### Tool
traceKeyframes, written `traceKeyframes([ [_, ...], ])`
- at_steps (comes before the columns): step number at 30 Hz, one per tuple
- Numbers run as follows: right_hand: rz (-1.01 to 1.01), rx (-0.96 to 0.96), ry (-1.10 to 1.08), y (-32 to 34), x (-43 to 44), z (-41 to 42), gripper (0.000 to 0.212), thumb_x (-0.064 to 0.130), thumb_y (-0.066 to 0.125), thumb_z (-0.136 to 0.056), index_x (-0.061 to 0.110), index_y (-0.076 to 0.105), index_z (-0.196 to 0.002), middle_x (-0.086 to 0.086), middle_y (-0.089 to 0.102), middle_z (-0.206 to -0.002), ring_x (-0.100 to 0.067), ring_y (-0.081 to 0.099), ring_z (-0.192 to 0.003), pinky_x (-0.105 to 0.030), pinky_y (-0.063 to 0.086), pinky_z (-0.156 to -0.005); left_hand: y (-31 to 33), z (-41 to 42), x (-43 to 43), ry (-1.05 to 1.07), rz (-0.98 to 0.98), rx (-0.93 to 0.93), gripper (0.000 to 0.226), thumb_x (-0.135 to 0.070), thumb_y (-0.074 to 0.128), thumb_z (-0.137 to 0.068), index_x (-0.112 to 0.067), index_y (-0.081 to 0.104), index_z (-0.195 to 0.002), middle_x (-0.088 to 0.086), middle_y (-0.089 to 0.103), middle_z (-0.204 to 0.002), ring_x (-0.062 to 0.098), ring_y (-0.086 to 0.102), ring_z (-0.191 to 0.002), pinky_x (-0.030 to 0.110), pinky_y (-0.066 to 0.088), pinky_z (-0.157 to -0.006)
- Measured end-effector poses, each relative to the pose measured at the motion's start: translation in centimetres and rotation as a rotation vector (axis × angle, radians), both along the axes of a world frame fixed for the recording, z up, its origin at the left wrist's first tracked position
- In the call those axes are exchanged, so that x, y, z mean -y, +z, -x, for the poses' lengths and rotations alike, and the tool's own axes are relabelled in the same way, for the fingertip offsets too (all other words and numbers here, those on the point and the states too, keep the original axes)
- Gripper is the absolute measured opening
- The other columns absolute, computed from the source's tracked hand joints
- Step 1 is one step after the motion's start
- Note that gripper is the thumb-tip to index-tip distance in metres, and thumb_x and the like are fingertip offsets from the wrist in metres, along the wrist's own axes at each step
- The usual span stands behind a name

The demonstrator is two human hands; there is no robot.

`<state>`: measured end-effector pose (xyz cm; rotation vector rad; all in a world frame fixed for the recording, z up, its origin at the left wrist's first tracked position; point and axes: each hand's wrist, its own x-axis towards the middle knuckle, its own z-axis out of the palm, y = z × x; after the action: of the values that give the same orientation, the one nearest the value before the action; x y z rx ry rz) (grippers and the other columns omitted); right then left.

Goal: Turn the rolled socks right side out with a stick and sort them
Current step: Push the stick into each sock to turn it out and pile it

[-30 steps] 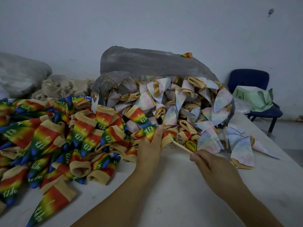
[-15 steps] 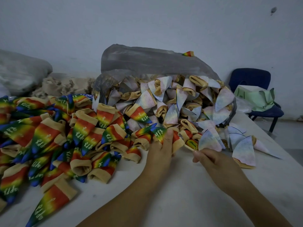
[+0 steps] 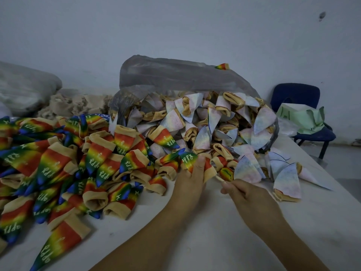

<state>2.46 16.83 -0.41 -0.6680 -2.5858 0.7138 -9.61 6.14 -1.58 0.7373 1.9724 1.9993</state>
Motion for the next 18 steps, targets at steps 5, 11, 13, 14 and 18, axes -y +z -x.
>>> traceKeyframes([
  [5, -0.136, 0.063, 0.000, -0.2, -1.8, -0.2, 0.044, 0.066, 0.026, -0.085, 0.036, 0.059, -0.082, 0.010, 0.064, -0.072, -0.002, 0.056, -0.070, -0.026, 0.047, -0.065, -0.8, 0.8, 0.0, -0.099, -0.108, 0.305, 0.053, -0.059, 0.046, -0.088, -0.019, 0.072, -0.110, -0.002, 0.074, -0.102, 0.008, 0.067, -0.090, 0.026, 0.052, -0.080],
  [11, -0.163, 0.149, -0.038, 0.2, -3.2, -0.9, 0.034, 0.061, 0.042, -0.087, 0.033, 0.051, -0.069, 0.006, 0.056, -0.063, -0.003, 0.054, -0.062, -0.023, 0.042, -0.057, -0.3, 3.3, 0.9, 0.120, -0.508, 0.661, 0.030, -0.029, 0.057, -0.098, -0.002, 0.067, -0.107, 0.009, 0.074, -0.087, 0.015, 0.069, -0.072, 0.023, 0.053, -0.057],
  [13, -0.104, 0.143, -0.040, 0.2, -3.2, -0.9, 0.032, 0.056, 0.048, -0.088, 0.031, 0.049, -0.067, 0.005, 0.055, -0.061, -0.005, 0.052, -0.058, -0.022, 0.038, -0.053, -0.5, 3.3, 0.8, 0.203, -0.389, 0.555, 0.028, -0.034, 0.059, -0.097, -0.008, 0.070, -0.100, 0.003, 0.073, -0.081, 0.013, 0.066, -0.073, 0.025, 0.050, -0.063],
  [14, -0.076, 0.140, -0.033, 0.1, -3.1, -0.7, 0.031, 0.052, 0.050, -0.089, 0.029, 0.049, -0.067, 0.004, 0.054, -0.059, -0.005, 0.051, -0.056, -0.022, 0.036, -0.052, -0.5, 3.2, 0.7, 0.242, -0.302, 0.487, 0.028, -0.039, 0.060, -0.096, -0.013, 0.071, -0.094, -0.003, 0.072, -0.076, 0.010, 0.065, -0.070, 0.025, 0.048, -0.063],
  [18, 0.027, 0.148, -0.009, -0.3, -2.9, -0.5, 0.029, 0.040, 0.050, -0.092, 0.018, 0.053, -0.073, -0.001, 0.054, -0.062, -0.009, 0.046, -0.055, -0.024, 0.036, -0.054, -0.2, 3.0, 1.0, 0.327, -0.178, 0.337, 0.031, -0.049, 0.060, -0.093, -0.023, 0.070, -0.080, -0.010, 0.067, -0.065, 0.001, 0.060, -0.060, 0.027, 0.041, -0.062],
])
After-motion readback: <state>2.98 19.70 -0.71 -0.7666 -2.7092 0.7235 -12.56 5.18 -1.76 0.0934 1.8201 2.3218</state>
